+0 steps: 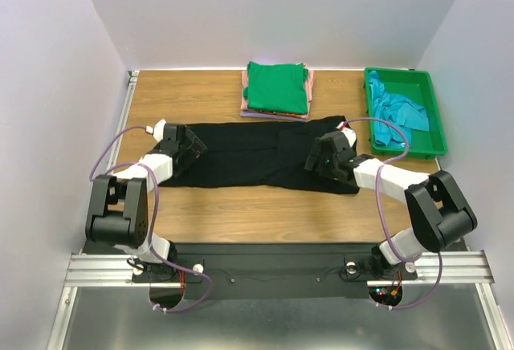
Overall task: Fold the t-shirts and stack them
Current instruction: Fold the tshirt
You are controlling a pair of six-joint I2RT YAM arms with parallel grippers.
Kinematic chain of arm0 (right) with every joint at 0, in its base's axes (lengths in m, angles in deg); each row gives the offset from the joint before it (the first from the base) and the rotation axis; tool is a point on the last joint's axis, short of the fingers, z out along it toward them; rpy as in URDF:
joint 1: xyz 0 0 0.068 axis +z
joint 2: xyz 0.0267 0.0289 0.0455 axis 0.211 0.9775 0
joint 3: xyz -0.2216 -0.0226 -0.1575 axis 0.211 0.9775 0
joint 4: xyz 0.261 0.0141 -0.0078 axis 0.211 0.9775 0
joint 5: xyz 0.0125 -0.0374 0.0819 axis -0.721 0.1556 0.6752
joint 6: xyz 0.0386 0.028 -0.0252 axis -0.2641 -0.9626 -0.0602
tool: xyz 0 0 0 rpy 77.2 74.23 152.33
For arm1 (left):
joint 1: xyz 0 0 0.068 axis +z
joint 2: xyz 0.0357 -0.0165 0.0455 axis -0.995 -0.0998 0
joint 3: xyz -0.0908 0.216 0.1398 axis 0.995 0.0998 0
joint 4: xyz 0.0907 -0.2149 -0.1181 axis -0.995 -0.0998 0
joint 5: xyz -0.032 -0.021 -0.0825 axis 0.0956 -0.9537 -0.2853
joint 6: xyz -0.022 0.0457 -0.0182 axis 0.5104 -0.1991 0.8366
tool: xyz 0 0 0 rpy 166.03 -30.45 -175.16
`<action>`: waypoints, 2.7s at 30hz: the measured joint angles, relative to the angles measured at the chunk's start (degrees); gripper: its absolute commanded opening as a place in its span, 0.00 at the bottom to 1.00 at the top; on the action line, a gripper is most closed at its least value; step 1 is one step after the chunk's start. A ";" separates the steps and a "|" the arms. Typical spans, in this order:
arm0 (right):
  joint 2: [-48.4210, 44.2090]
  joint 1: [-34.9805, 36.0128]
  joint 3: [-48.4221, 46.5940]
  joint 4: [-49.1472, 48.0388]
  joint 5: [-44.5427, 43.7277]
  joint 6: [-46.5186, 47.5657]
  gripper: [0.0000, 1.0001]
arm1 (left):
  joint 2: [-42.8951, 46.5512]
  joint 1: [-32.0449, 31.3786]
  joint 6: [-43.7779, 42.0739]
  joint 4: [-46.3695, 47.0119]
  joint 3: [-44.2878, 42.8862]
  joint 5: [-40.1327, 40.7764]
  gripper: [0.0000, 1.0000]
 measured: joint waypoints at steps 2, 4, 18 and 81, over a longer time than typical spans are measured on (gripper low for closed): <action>0.39 -3.54 -0.42 -0.07 0.79 1.18 1.00 | 2.56 -1.31 1.14 0.50 2.78 -0.68 0.98; 0.76 -6.47 -0.79 -0.09 1.36 1.95 1.00 | 4.11 -2.08 1.99 0.66 4.20 -1.42 0.98; 11.23 -25.90 -12.74 1.64 9.40 13.60 1.00 | 17.18 -20.70 12.04 -2.62 14.08 -9.97 0.98; 32.85 53.59 -40.17 7.93 -7.17 18.10 0.83 | 12.85 -1.38 4.57 -9.14 10.91 3.15 0.36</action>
